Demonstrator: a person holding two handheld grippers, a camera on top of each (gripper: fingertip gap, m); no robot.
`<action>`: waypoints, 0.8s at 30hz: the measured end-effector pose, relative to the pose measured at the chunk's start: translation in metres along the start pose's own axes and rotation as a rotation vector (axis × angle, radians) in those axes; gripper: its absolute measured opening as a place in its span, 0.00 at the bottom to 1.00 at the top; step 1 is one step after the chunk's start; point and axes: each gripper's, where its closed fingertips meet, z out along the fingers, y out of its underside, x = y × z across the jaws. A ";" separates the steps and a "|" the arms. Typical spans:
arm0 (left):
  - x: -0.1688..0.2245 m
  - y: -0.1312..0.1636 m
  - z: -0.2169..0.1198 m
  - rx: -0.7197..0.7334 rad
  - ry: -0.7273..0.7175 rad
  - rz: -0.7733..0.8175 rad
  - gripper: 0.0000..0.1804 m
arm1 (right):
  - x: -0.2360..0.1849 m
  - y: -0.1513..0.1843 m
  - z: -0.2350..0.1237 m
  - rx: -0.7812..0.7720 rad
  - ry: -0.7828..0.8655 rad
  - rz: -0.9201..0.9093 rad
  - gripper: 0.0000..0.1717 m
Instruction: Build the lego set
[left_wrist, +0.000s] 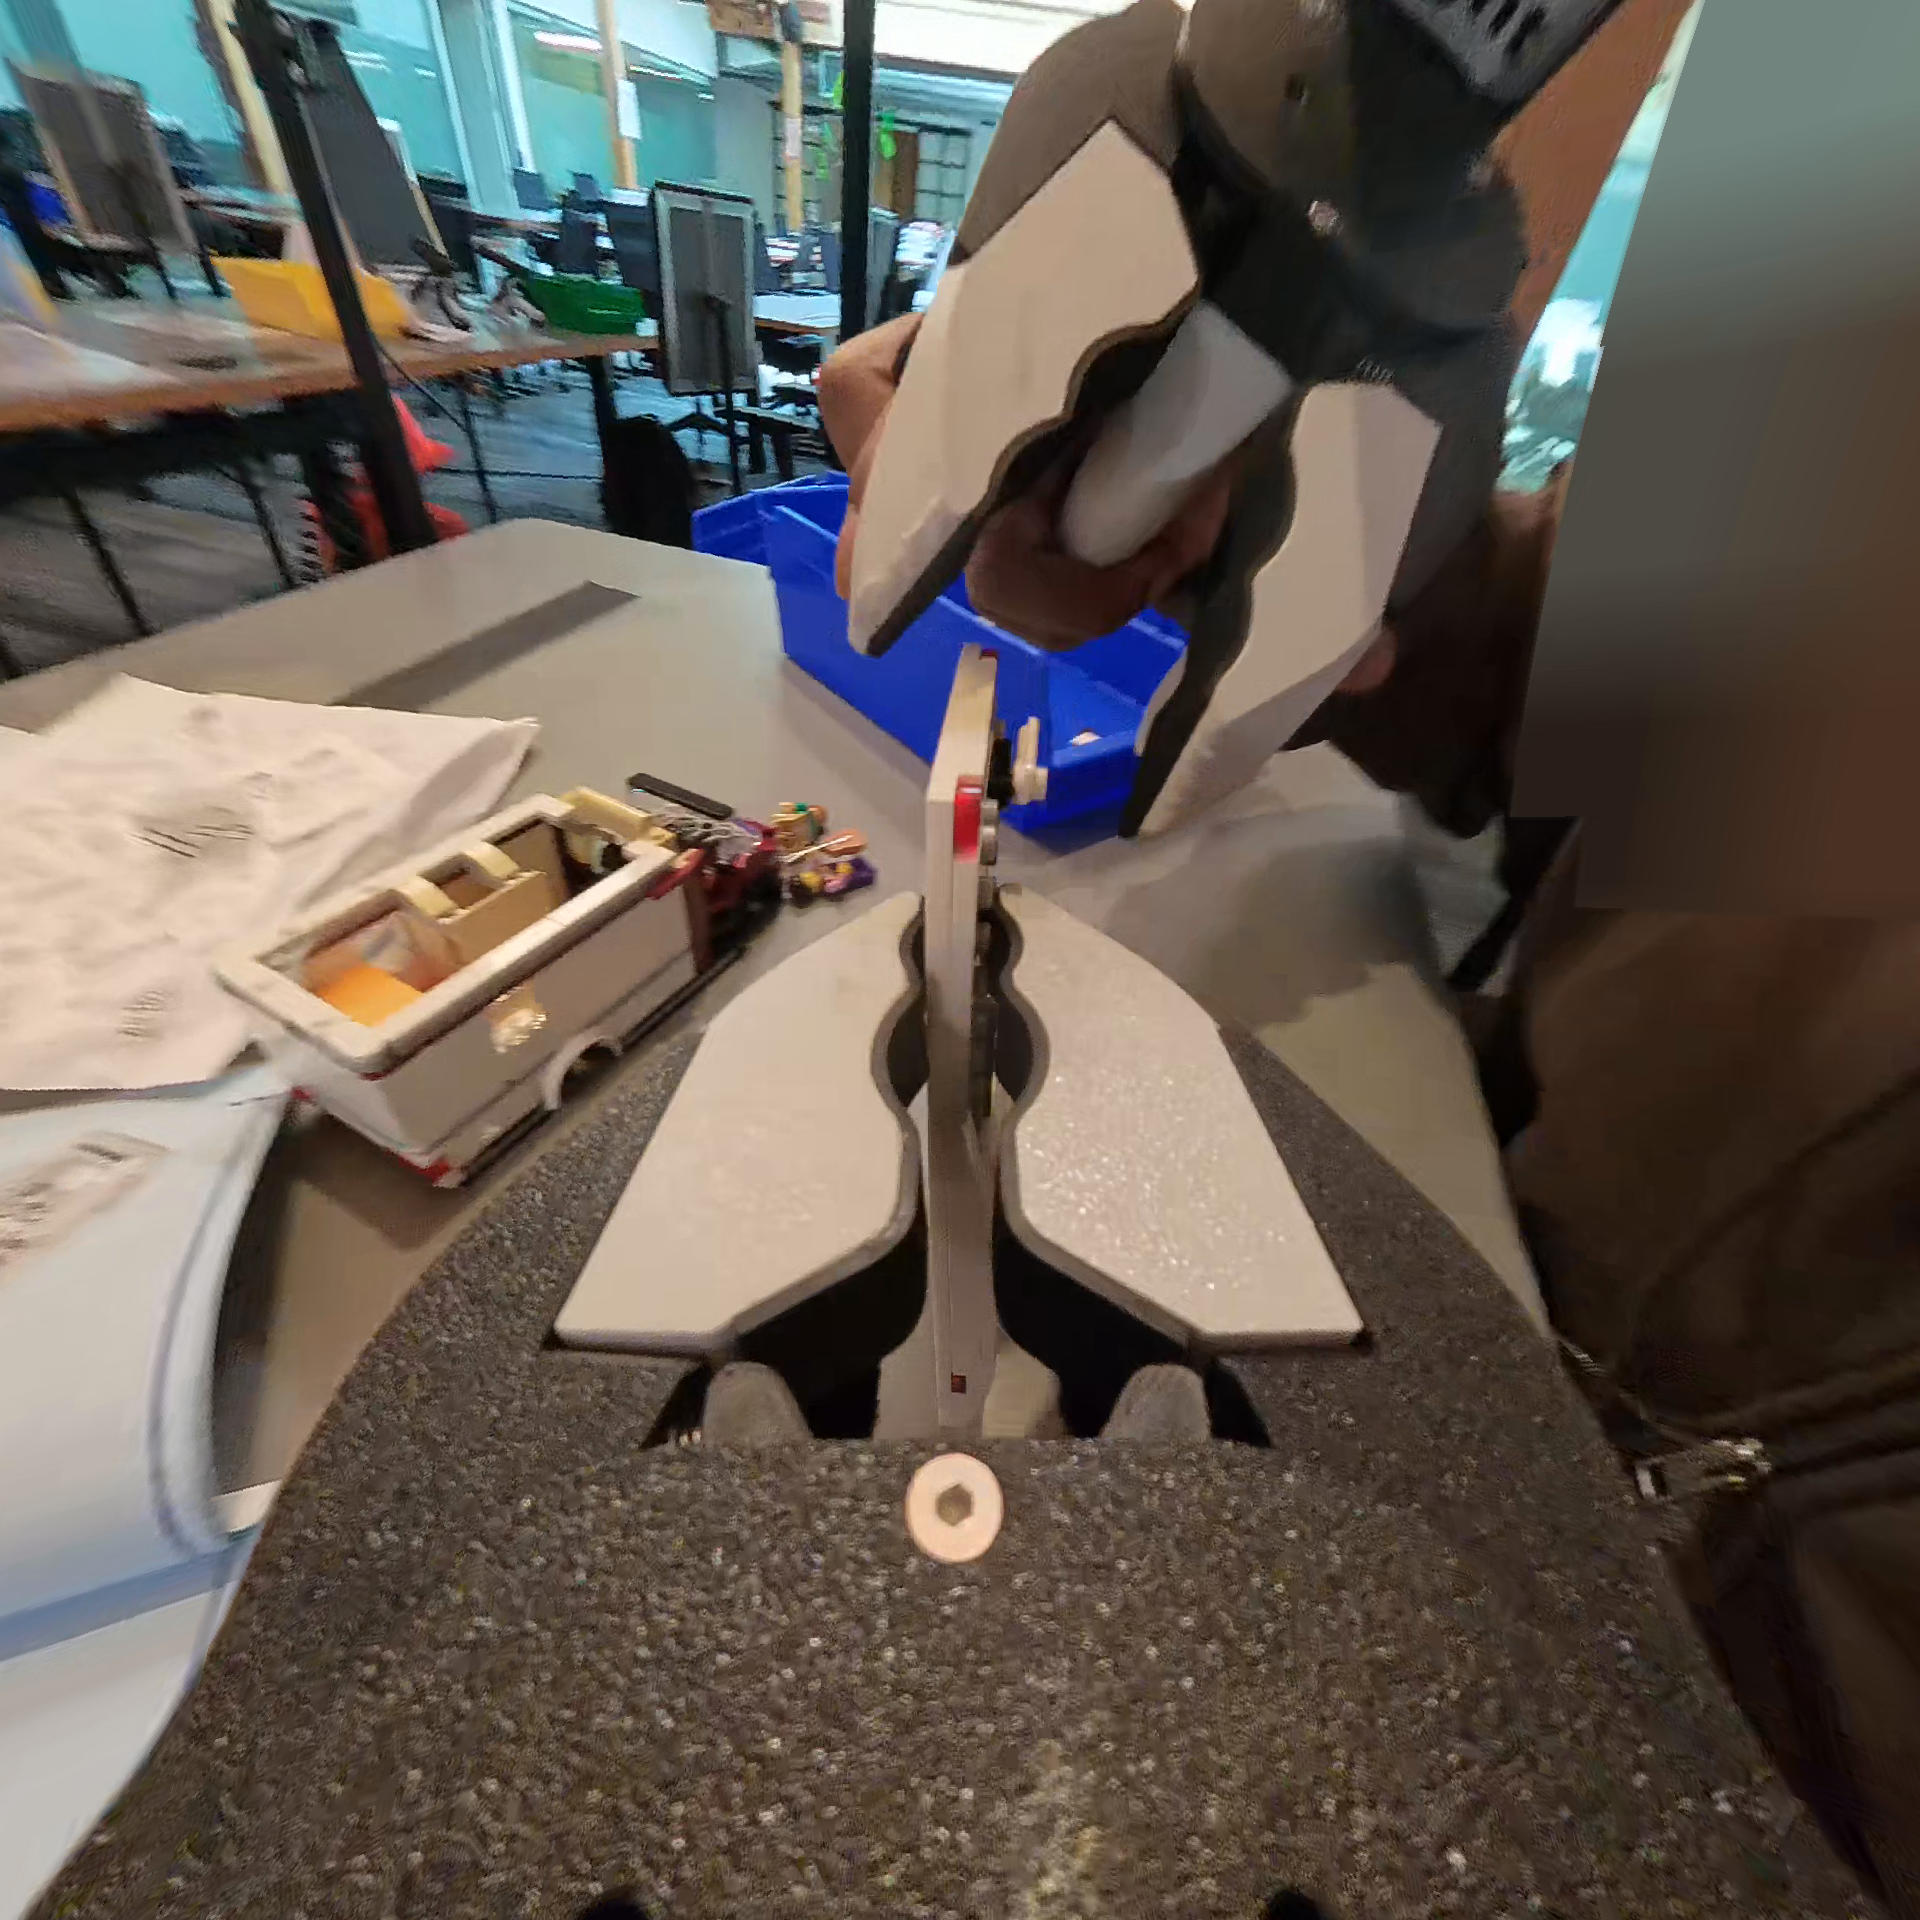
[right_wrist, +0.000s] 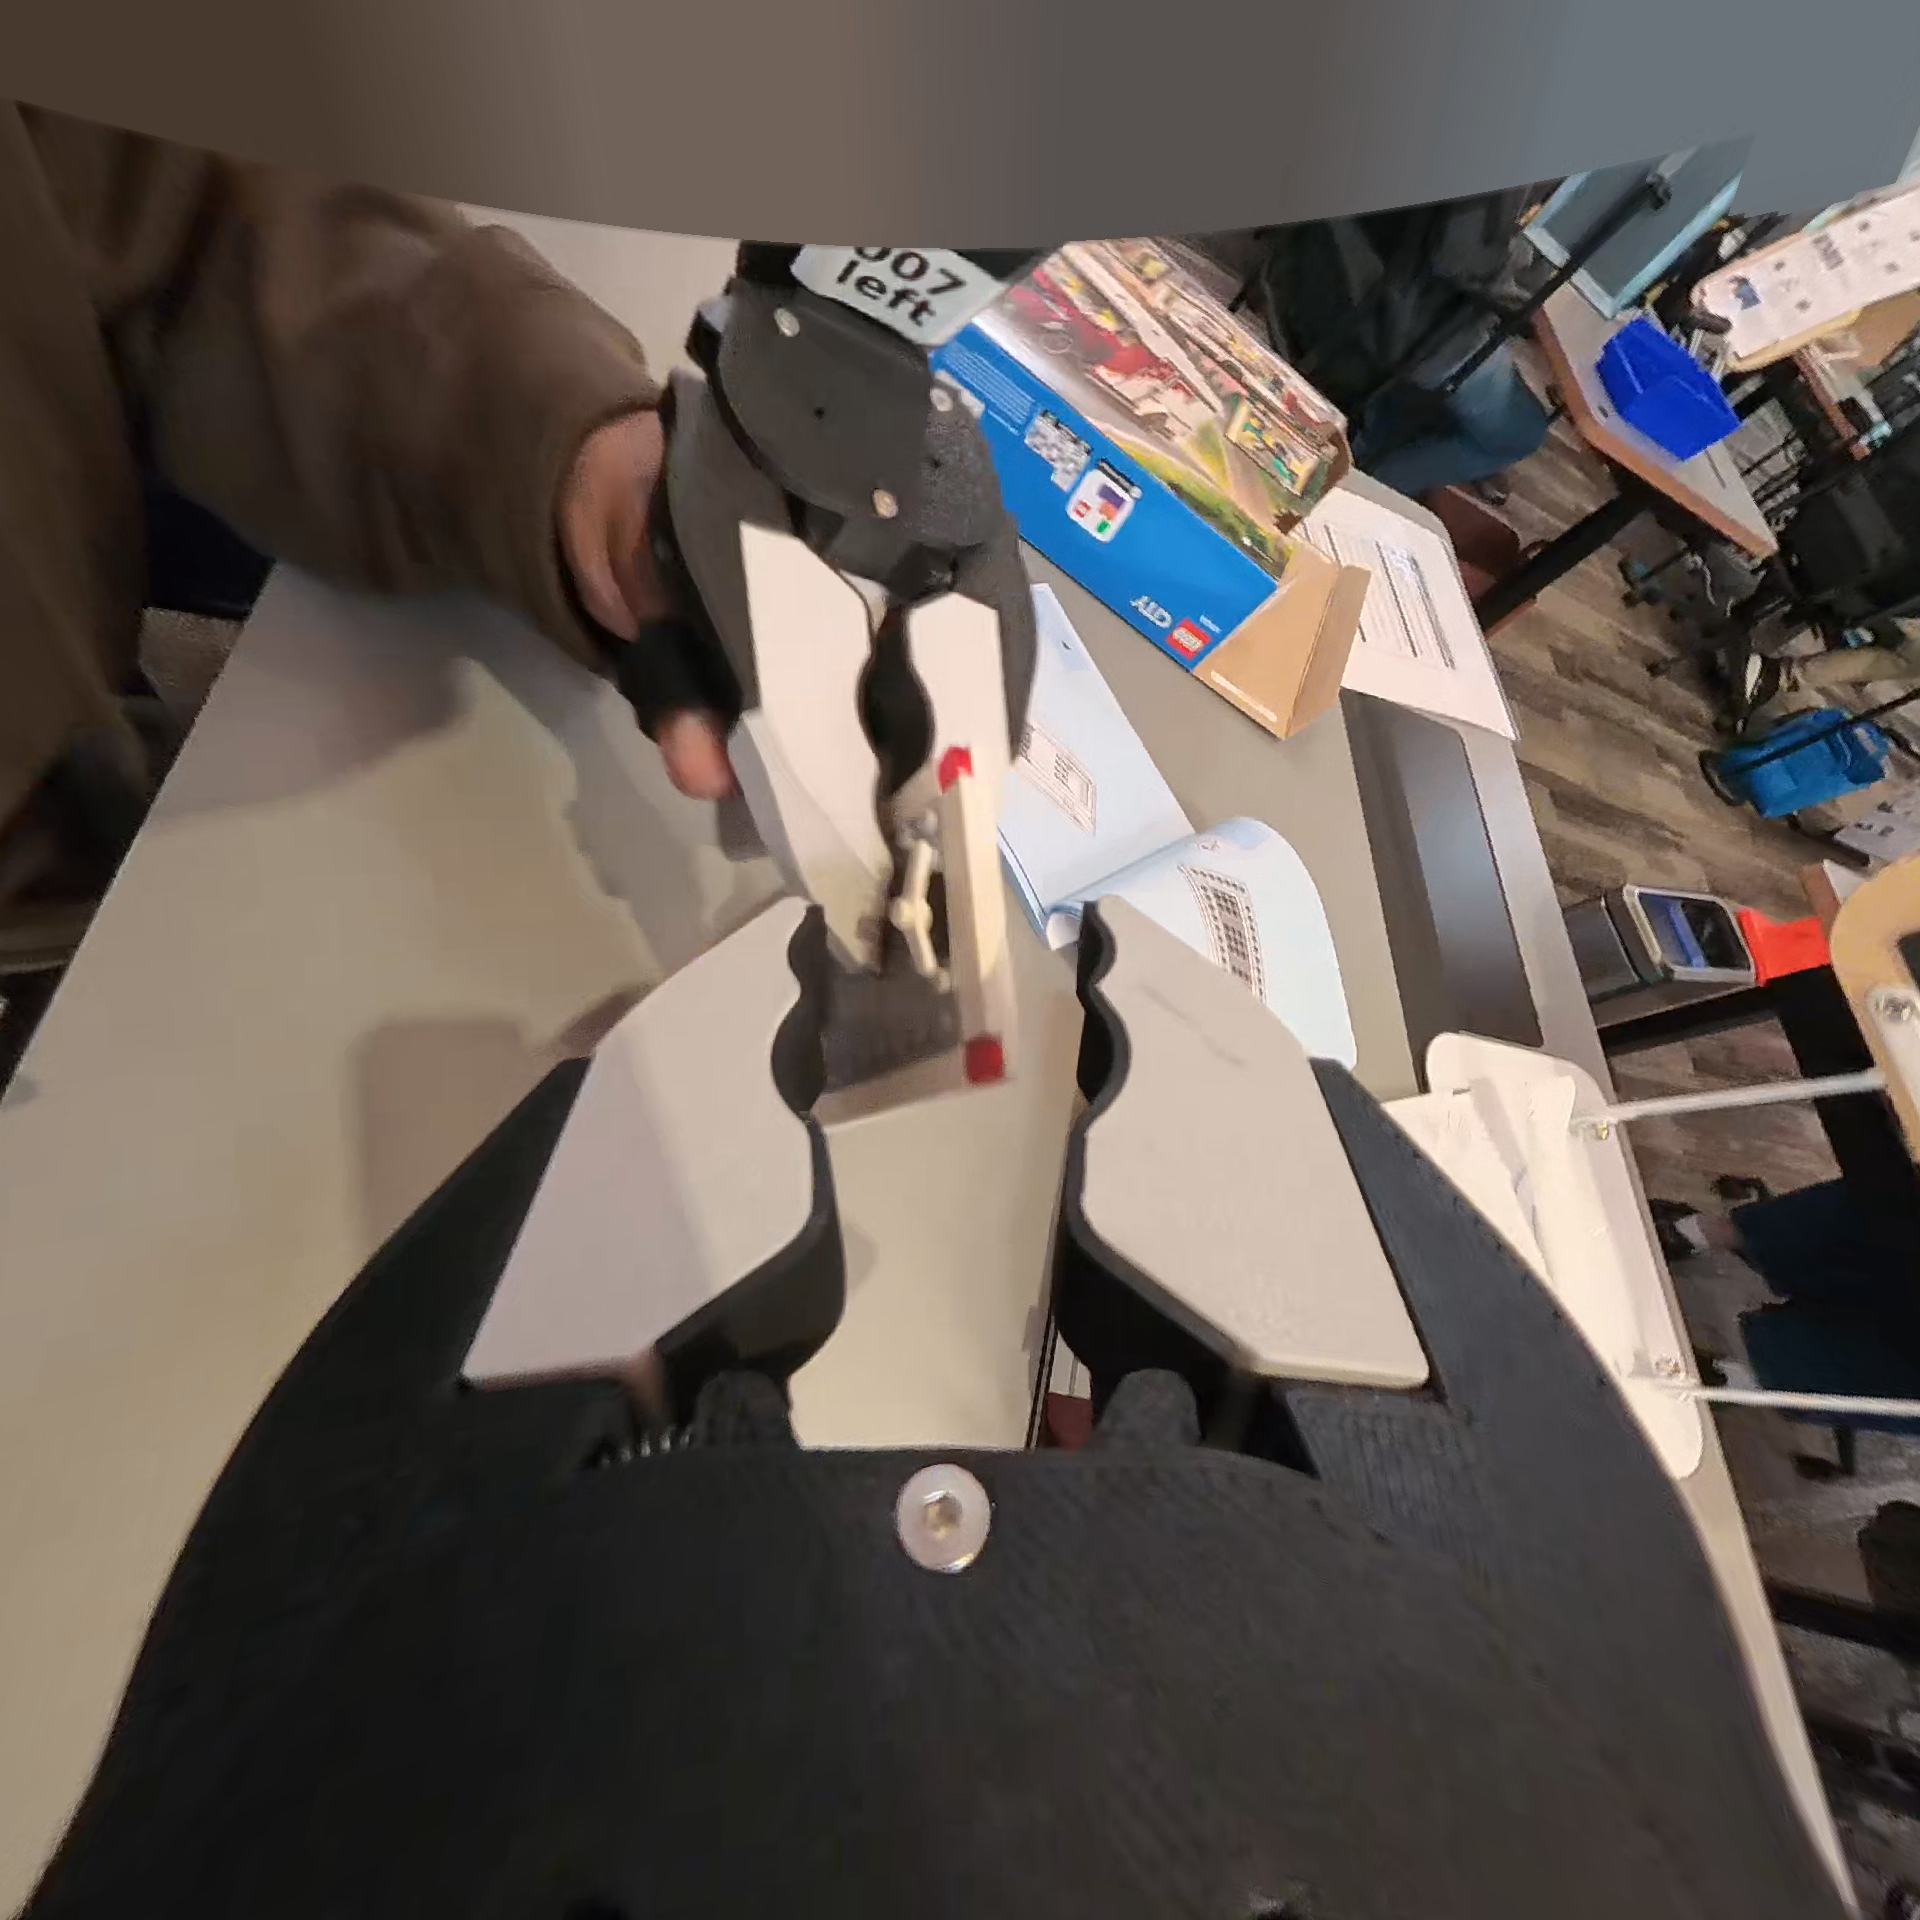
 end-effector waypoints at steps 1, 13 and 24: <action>-0.001 0.001 0.000 -0.003 -0.019 0.030 0.04 | -0.001 0.000 0.001 -0.008 0.000 -0.010 0.26; -0.002 0.004 0.001 -0.018 -0.087 0.197 0.04 | -0.005 0.011 0.007 -0.084 0.006 -0.073 0.17; -0.005 0.011 0.003 -0.054 -0.139 0.305 0.04 | -0.009 0.018 0.010 -0.114 -0.022 -0.118 0.13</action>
